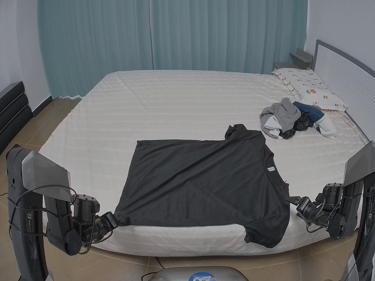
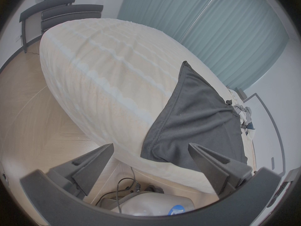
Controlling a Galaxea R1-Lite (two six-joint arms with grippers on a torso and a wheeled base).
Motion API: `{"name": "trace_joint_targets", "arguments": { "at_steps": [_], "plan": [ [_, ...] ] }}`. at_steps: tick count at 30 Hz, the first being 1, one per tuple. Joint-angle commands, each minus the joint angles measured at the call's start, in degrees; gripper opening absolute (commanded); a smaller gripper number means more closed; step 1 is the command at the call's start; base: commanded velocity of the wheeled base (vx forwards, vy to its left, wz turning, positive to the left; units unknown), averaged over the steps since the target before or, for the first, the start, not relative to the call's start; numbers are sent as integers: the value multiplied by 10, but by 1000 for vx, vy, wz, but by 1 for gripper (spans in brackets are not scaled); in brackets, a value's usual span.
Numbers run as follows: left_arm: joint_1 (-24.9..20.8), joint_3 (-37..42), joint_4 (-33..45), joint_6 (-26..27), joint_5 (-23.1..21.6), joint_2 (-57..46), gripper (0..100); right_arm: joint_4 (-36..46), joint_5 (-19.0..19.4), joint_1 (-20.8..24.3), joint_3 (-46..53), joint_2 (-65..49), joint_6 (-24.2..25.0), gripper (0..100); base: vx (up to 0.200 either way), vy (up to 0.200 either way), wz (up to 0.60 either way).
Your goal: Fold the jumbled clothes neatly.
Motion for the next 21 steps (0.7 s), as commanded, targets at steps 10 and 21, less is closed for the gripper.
{"name": "trace_joint_targets", "arguments": {
  "at_steps": [10,21],
  "plan": [
    [-1,0,-8,-5,-1,3,100,-5,-8,25,-44,40,15,0,0,0,0],
    [-2,-14,-4,0,-2,4,100,6,-36,27,-17,29,-42,0,0,0,0]
  ]
}}
